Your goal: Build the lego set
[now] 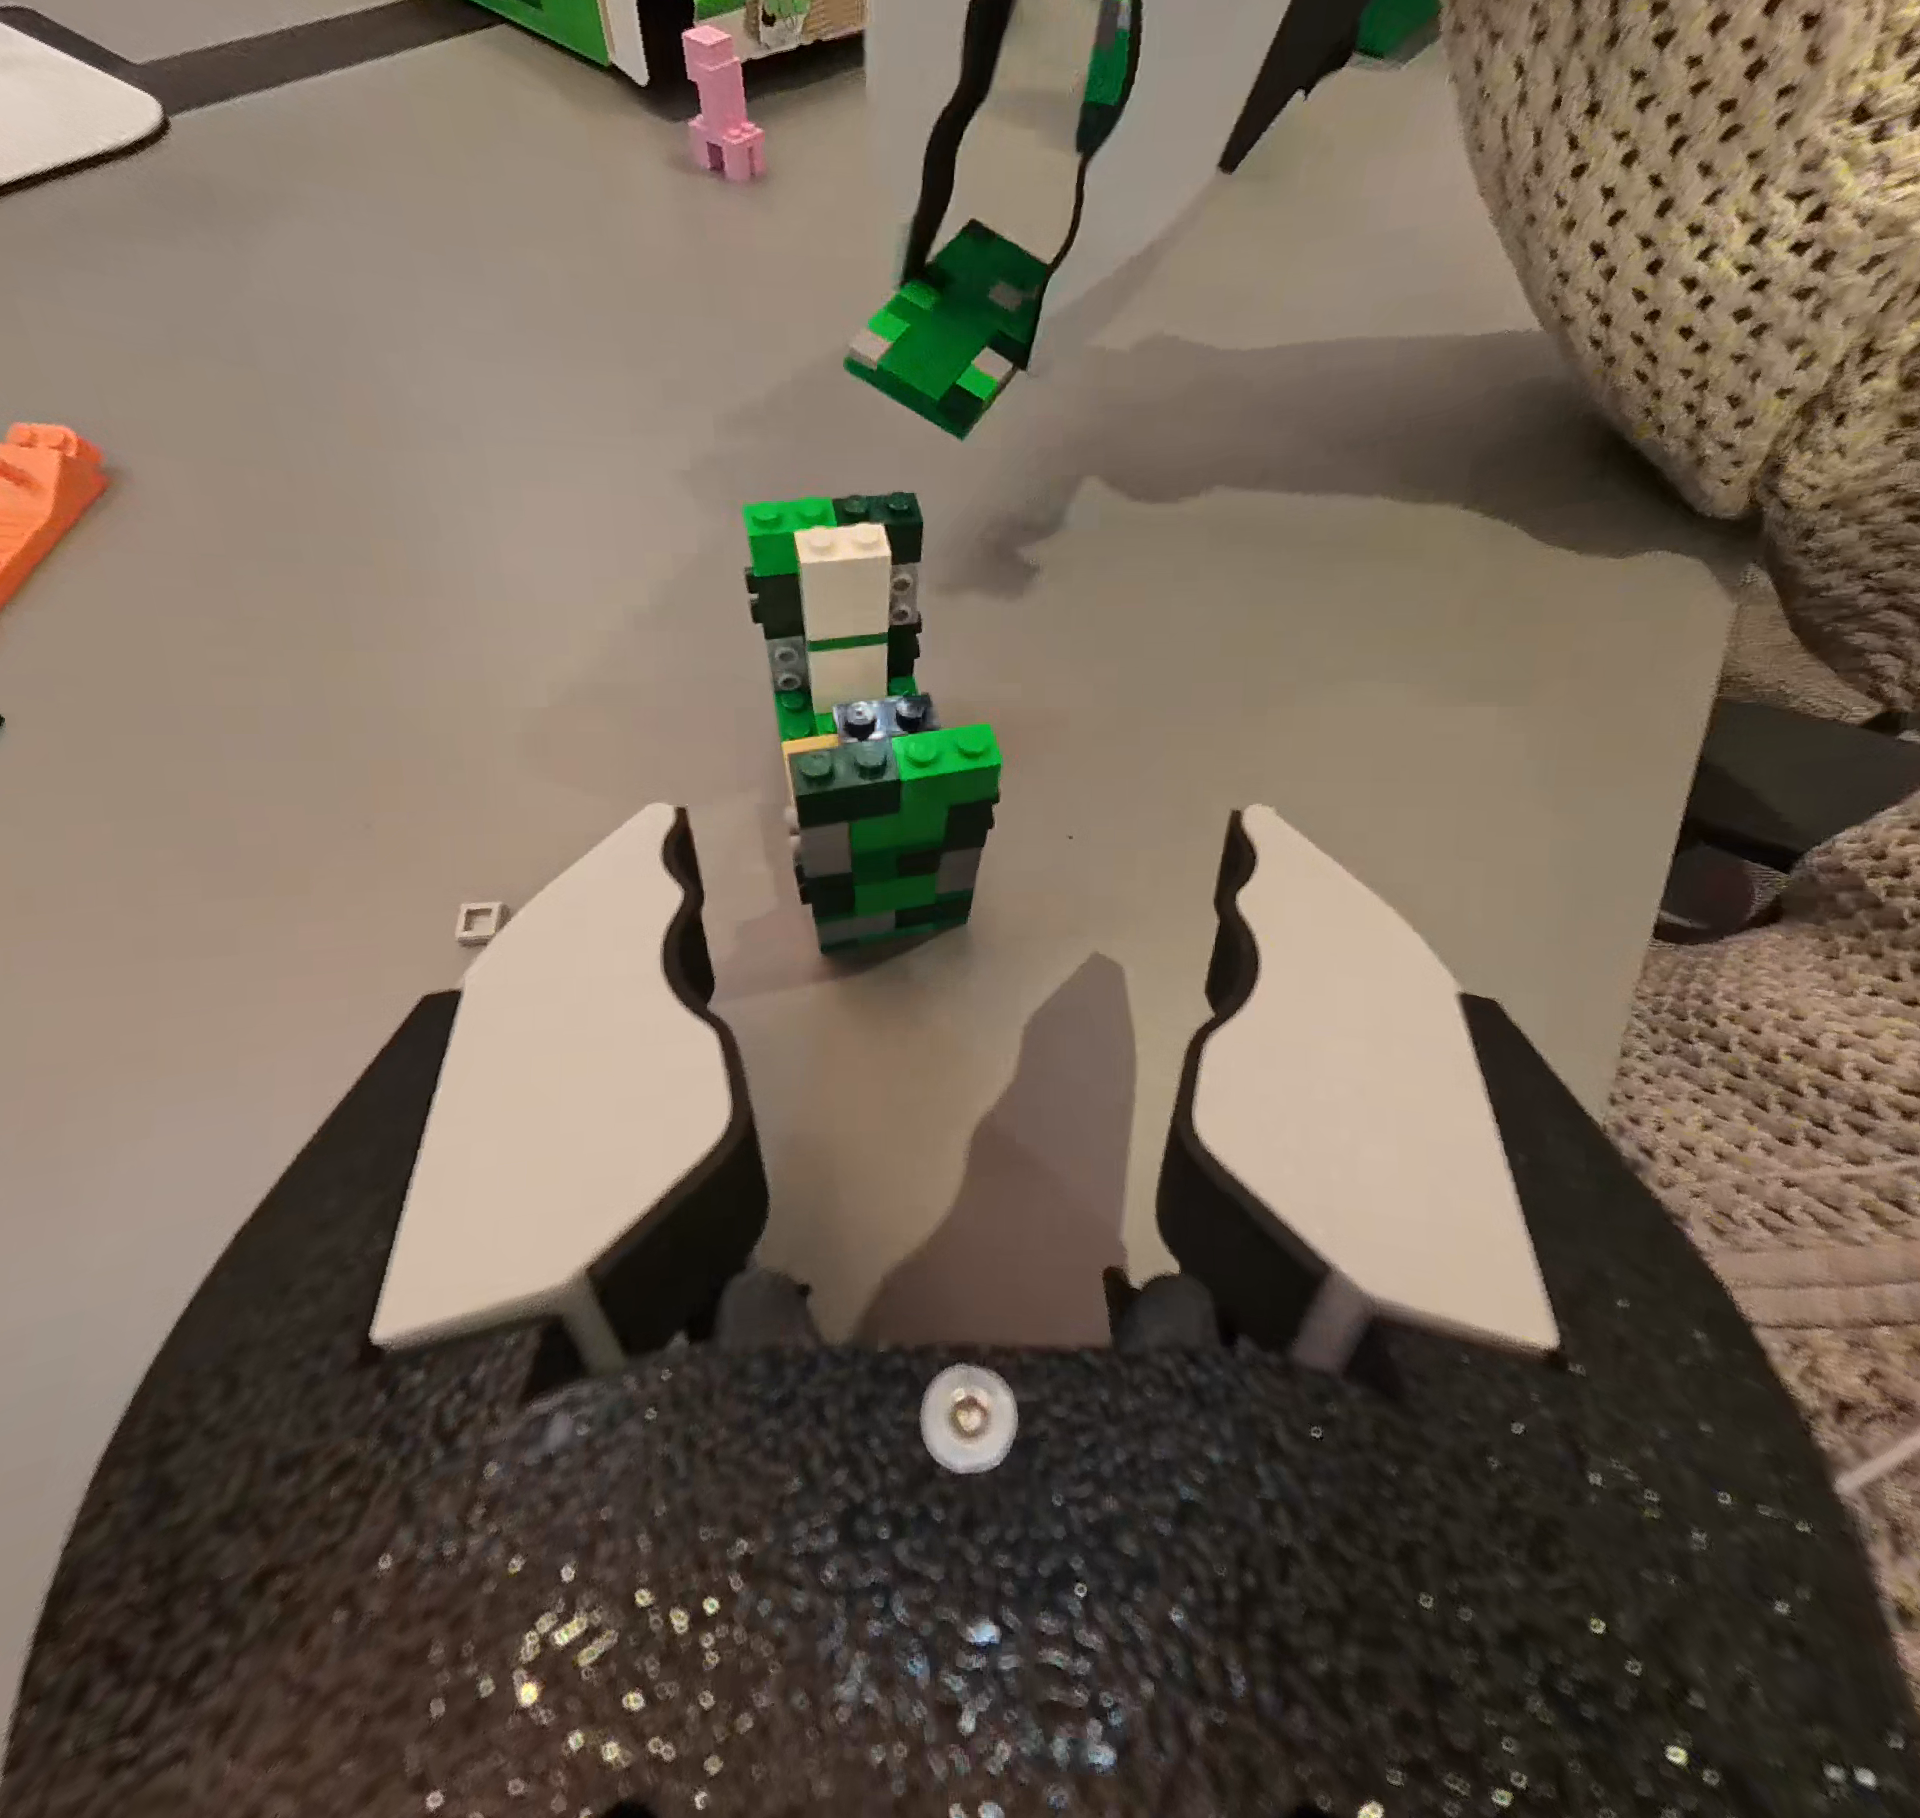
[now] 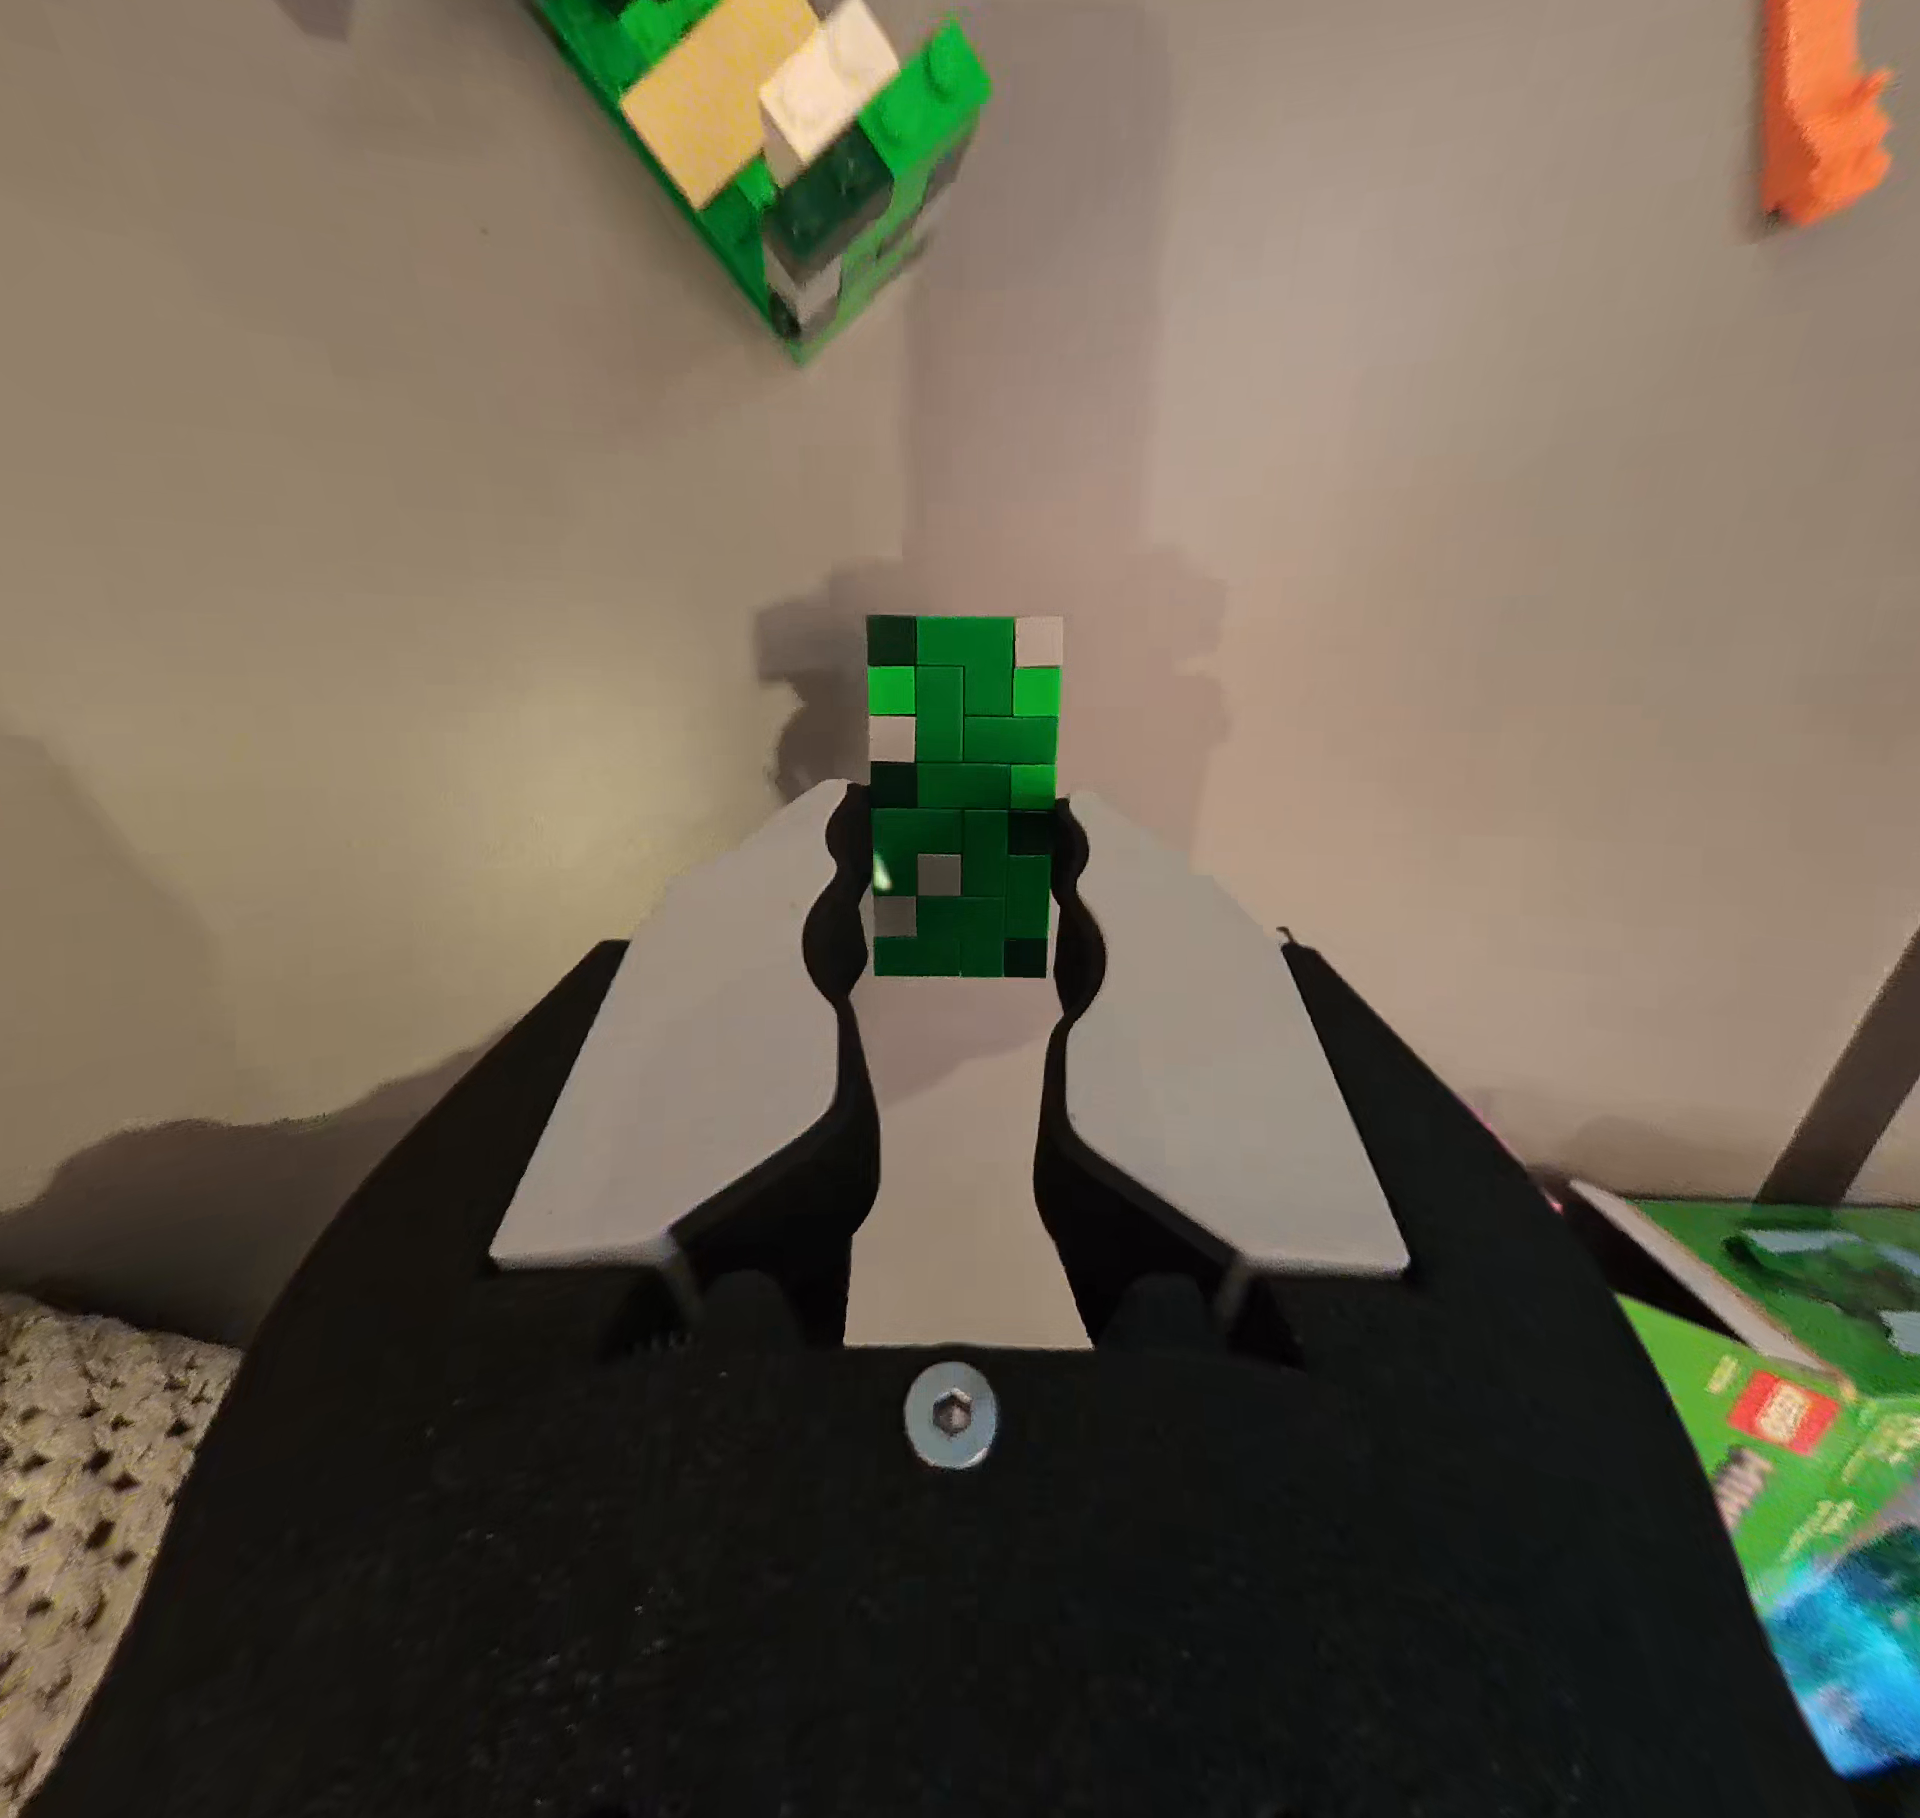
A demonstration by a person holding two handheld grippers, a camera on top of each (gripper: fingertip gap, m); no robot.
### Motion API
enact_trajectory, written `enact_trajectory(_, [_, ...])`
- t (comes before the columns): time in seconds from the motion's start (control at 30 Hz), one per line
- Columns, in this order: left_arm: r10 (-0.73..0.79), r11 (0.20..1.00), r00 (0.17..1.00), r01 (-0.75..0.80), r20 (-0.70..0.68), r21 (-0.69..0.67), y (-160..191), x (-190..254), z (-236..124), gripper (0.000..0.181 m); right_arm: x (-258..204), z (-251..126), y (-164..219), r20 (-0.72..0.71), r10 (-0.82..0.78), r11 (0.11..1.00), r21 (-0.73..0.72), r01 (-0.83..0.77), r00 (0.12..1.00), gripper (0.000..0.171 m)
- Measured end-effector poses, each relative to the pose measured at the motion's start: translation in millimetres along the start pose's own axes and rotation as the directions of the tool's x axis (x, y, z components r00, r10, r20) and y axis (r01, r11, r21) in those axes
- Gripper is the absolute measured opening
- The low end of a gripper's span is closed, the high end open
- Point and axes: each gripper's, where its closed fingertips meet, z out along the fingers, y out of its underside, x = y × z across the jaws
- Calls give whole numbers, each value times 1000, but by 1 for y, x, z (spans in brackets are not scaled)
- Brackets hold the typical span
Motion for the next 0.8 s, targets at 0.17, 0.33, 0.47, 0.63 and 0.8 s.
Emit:
enact_trajectory(0.17, [29, 1000, 1000, -29, 10, -4, 0, 2, 0, 89, -1, -6, -8, -25, -89, 994, 69, 90, 996, 32])
enact_trajectory(0.33, [63, 998, 997, -62, -39, 13, -1, 10, -1, 85, 0, -23, -2, -51, -80, 990, 116, 86, 995, 32])
enact_trajectory(0.47, [63, 998, 998, -63, -5, 24, -2, 7, -2, 84, 5, -34, 3, -75, -42, 989, 139, 52, 996, 32])
enact_trajectory(0.63, [59, 998, 998, -59, -2, 12, -1, 6, -1, 81, 7, -38, 6, -95, -41, 991, 125, 53, 995, 32])
enact_trajectory(0.8, [81, 995, 996, -80, 27, -52, 6, 4, 5, 78, 3, -44, 2, -106, -64, 984, 157, 80, 992, 32])
